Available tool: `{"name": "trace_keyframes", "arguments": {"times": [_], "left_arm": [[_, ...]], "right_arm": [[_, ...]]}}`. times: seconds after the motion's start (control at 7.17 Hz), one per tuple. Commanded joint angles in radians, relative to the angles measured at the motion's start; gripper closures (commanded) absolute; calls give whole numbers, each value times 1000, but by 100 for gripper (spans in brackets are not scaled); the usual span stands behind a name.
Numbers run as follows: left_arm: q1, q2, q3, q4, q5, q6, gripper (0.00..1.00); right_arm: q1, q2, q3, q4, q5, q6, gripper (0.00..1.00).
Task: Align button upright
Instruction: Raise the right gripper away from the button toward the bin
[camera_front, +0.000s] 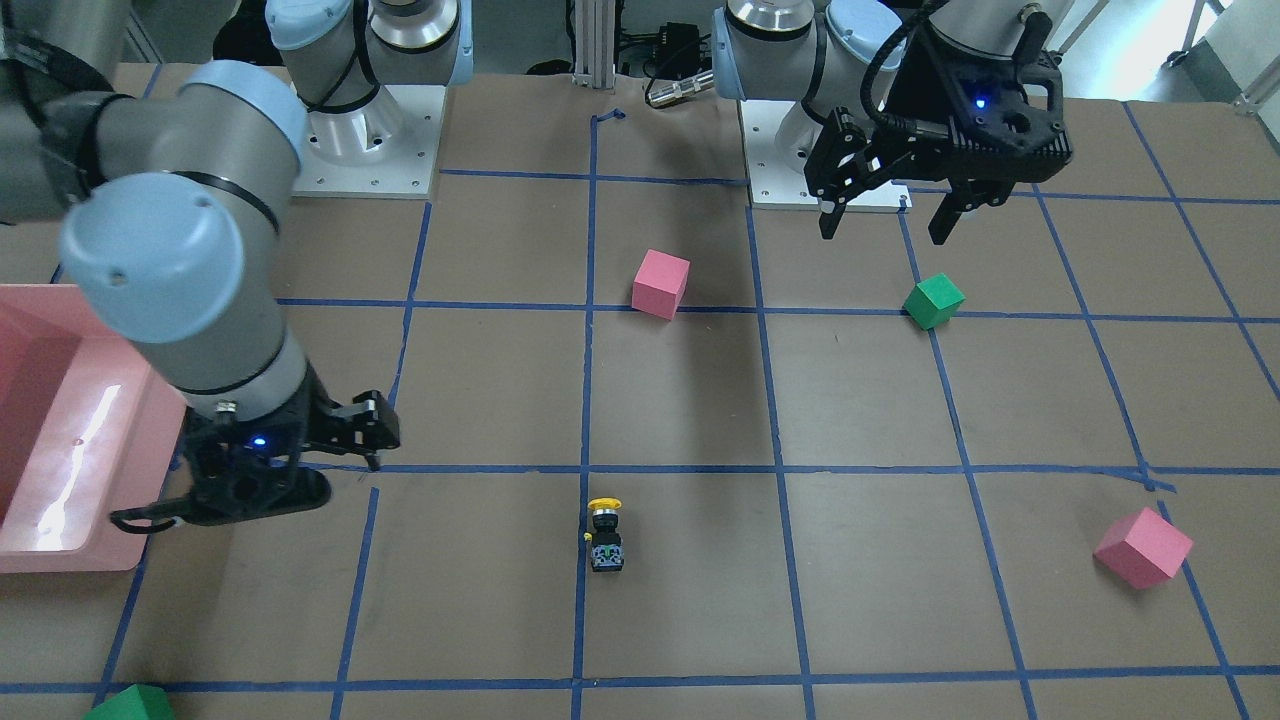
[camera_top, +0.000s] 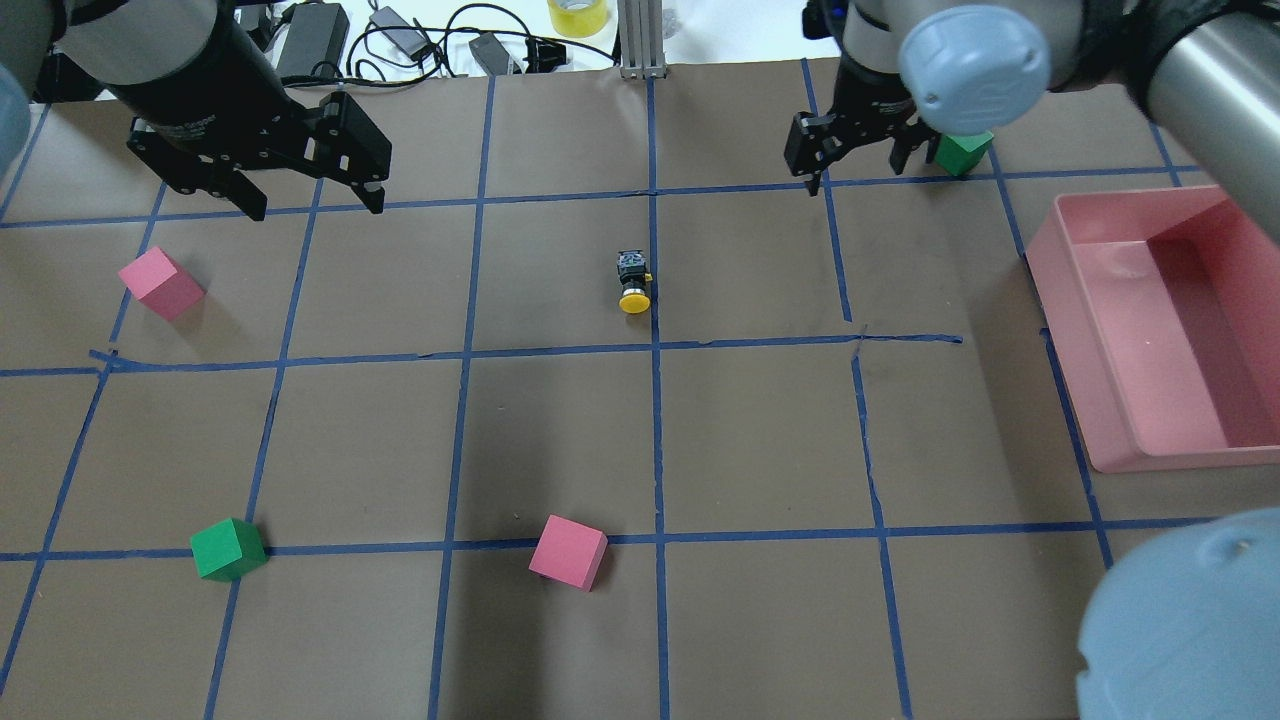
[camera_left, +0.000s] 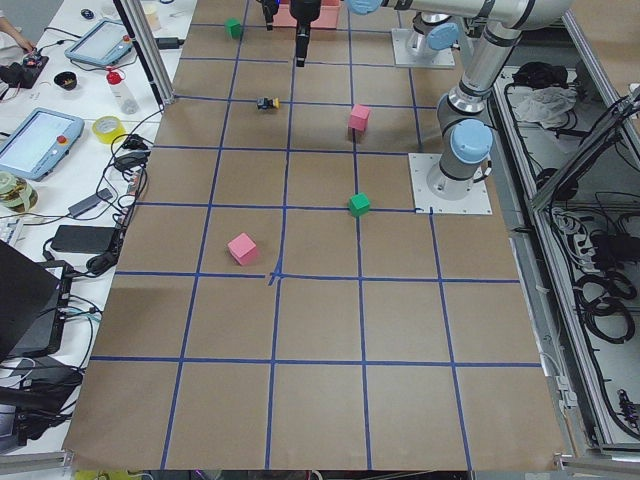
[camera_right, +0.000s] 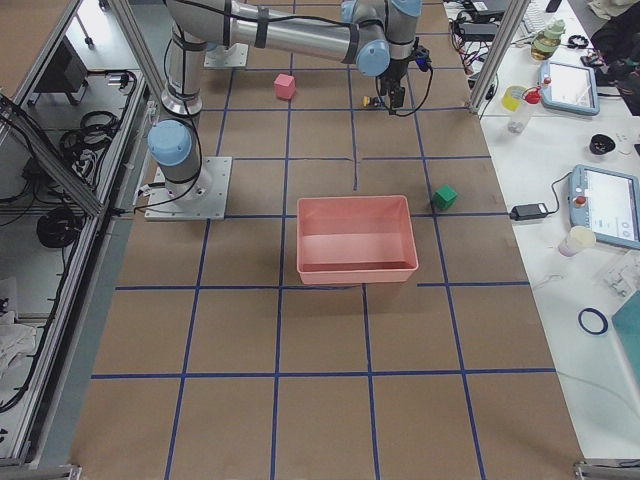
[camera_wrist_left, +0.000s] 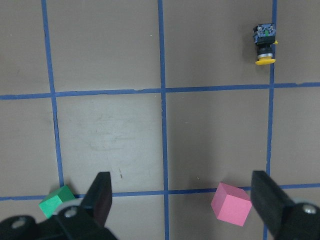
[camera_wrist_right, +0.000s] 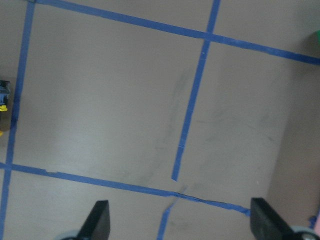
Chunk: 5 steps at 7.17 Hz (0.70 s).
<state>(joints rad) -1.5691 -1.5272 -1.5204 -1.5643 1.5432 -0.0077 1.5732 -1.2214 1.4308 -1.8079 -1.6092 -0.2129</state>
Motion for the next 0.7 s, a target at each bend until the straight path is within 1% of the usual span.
{"name": "trace_keyframes", "arguments": {"times": [0.0,0.14,0.28,0.42,0.56], "left_arm": [[-61,-11,-4,47,8,-43,0],[-107,-22,-4,97,5,-134,0],[-141,-31,-35,136,8,-174,0],[-172,-36,-91,232,9,-190,0],[-196,-44,-163,376,11,-178,0]], "right_arm": [[-163,-100,17,79,0,-188,0],[-212,-143,17,125,0,-230,0],[-232,-179,17,134,-14,-276,0],[-243,-223,17,207,-35,-279,0],[-246,-265,17,243,-32,-284,0]]}}
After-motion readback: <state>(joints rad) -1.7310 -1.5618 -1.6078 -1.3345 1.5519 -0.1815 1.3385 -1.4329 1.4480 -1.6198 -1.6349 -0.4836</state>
